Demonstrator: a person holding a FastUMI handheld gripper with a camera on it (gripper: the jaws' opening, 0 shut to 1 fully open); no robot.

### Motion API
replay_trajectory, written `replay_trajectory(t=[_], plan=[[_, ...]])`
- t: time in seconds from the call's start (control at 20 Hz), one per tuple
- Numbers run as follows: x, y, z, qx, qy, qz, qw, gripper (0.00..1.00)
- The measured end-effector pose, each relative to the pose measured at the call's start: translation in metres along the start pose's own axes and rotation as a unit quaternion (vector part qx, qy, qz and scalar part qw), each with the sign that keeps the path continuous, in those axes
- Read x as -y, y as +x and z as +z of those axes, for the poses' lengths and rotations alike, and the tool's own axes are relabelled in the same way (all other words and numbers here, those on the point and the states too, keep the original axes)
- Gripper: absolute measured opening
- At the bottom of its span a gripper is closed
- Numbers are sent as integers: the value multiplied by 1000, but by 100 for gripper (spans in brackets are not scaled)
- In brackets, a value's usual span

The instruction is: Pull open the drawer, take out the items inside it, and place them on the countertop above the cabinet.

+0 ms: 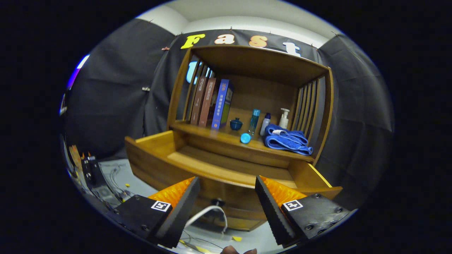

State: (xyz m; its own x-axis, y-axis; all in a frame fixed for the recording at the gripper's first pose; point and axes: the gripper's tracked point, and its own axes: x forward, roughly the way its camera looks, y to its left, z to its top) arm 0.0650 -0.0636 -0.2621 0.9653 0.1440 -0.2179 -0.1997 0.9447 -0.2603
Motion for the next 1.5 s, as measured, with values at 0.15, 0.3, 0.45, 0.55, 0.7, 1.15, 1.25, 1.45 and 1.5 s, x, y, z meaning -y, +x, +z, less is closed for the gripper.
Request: replay_trajectory(t=[0.15, 0.3, 0.45, 0.55, 0.7, 1.15, 1.25, 1.45, 1.5], plan=[[-3, -18, -31, -16, 10, -10, 1000, 99], [12, -38, -72, -56, -7, -42, 998, 99], [-3, -34, -75, -43, 50, -19, 998, 99], [-16, -29, -64, -29, 77, -8, 997, 99], [-28, -13, -55, -17, 102, -15, 995, 99], [-34, 40, -38, -1, 110, -74, 991, 99], [-32, 39, -38, 1, 92, -87, 992, 99], [-32, 46, -36, 3, 89, -89, 992, 99], [-32, 49, -35, 2, 89, -90, 992, 99]])
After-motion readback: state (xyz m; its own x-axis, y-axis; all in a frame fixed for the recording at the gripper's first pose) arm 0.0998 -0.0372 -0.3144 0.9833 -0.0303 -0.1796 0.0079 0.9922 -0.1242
